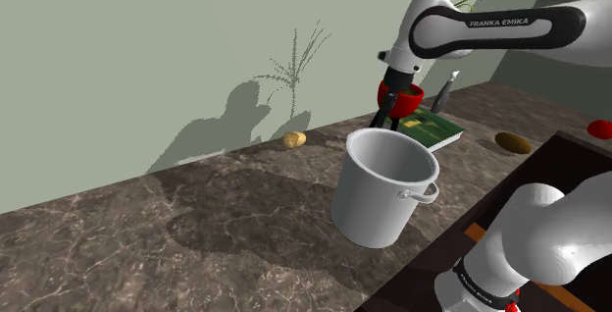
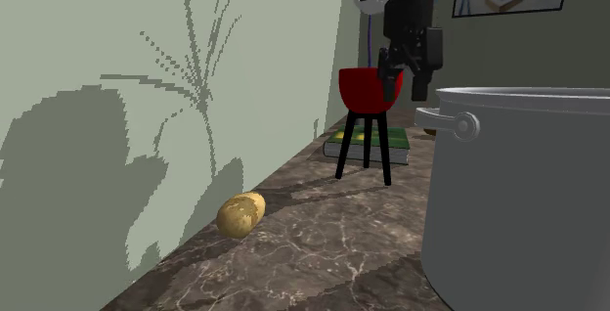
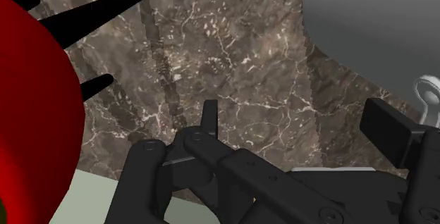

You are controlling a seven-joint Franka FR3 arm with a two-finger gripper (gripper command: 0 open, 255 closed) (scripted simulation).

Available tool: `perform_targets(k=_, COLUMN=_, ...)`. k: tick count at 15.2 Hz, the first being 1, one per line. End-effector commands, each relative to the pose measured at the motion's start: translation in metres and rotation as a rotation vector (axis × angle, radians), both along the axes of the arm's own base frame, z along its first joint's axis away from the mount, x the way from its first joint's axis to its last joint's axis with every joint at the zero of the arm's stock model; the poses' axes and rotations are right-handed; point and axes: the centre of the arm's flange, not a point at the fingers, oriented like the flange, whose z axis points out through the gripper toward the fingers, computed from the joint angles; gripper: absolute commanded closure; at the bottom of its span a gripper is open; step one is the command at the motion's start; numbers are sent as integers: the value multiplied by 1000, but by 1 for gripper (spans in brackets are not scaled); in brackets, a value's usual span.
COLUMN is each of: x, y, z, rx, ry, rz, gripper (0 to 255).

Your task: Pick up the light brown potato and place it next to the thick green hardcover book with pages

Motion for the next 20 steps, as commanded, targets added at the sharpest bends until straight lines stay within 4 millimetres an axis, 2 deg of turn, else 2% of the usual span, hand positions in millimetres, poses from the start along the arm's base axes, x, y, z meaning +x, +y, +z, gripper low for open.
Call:
perform_targets(k=1, x=22, y=0, z=-15, rx=-5, ry=-17, rz=78, gripper=0)
perform_targets(k=10, x=117, y=20, z=-75, rx=-24, ry=-81, rz=410, gripper=0)
perform_targets(k=15, x=167, y=44, z=-106, rx=-34, ry=-117, rz=594, gripper=0)
perform_targets(k=20, x=213, y=77, z=-135, rx=-44, ry=-153, rz=778, gripper=0)
